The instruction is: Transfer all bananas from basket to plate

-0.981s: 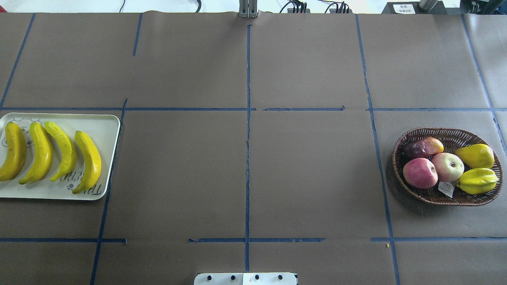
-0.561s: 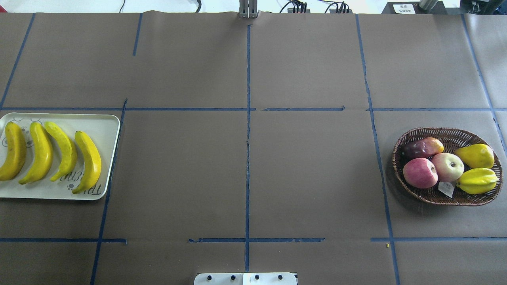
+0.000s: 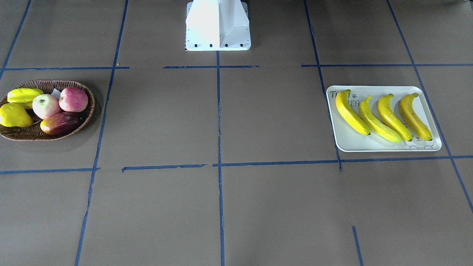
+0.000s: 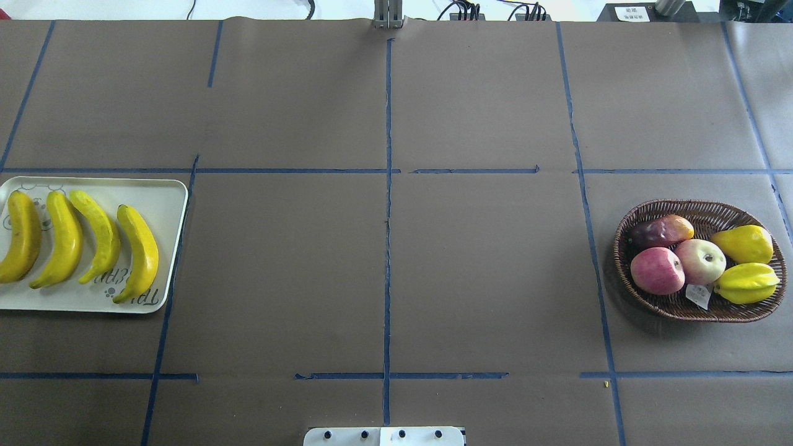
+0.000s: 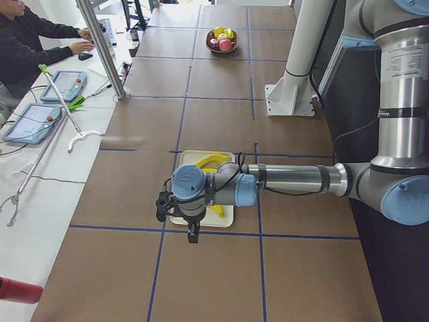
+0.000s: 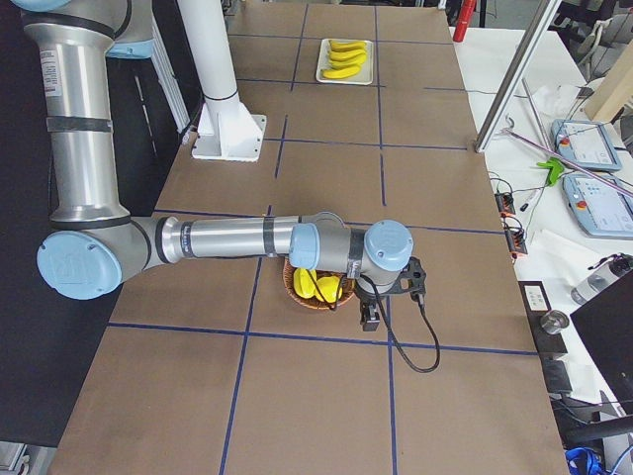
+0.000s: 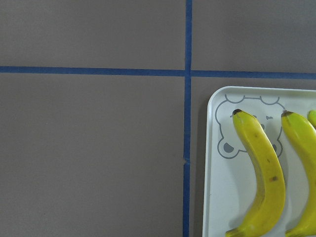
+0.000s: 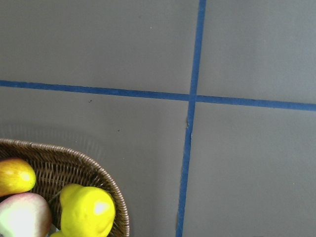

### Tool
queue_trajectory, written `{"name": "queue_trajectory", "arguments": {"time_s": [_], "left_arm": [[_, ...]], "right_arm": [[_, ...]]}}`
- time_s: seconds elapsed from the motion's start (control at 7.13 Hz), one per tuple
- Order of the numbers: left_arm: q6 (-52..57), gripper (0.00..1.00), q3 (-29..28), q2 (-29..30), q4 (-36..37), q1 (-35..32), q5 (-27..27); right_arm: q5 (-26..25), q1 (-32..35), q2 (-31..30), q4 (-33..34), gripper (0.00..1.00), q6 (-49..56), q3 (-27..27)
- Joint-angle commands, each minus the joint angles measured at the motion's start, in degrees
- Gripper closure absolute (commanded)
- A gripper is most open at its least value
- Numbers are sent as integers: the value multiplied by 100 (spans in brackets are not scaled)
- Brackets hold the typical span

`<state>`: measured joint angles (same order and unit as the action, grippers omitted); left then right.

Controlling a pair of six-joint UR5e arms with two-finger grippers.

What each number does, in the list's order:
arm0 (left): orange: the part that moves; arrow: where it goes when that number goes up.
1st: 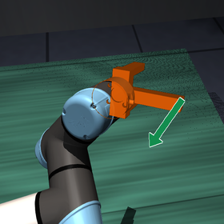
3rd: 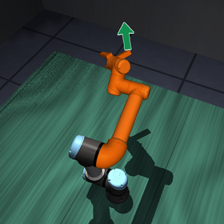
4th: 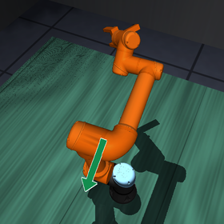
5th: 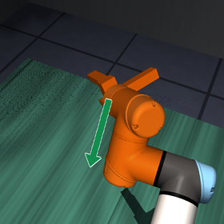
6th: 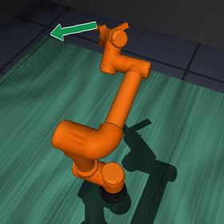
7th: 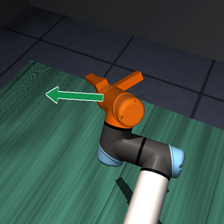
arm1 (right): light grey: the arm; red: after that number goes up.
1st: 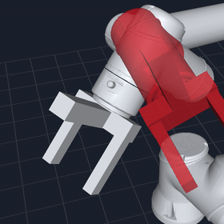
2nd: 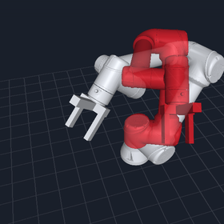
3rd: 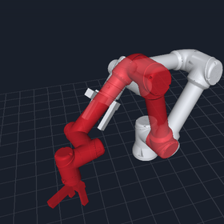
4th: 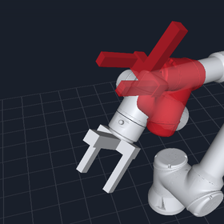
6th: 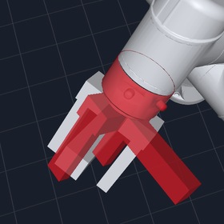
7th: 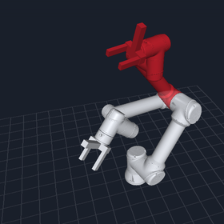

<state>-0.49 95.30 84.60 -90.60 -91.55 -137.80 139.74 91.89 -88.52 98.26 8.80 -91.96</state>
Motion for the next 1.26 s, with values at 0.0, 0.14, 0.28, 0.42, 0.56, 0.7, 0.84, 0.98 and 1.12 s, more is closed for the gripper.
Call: {"name": "queue_trajectory", "arguments": {"time_s": [0.0,0.14,0.28,0.42,0.56,0.7,0.84,0.98,1.12], "left_arm": [[5,0,23,-14,25,-12,-10],[-4,0,24,-5,25,-3,-10],[-21,0,41,3,25,-12,-10],[-21,0,59,21,25,-12,-10],[-39,0,67,56,25,-12,-10],[-39,0,59,65,34,-12,-10],[-39,0,59,56,34,-12,-10],[-39,0,59,47,25,-12,-10],[-39,0,59,47,25,-12,-10]], "right_arm": [[-208,197,-130,0,0,-10,73],[-741,198,-192,0,0,-97,38],[-781,198,-305,-105,0,-89,81],[-686,198,-568,-654,0,-115,82],[-311,207,-631,-868,0,-132,90],[-150,320,-579,-844,0,-141,73],[-123,469,-527,-635,0,-176,3],[-62,496,-326,-120,0,-177,-24],[-61,523,-298,-36,0,-168,-33]]}}
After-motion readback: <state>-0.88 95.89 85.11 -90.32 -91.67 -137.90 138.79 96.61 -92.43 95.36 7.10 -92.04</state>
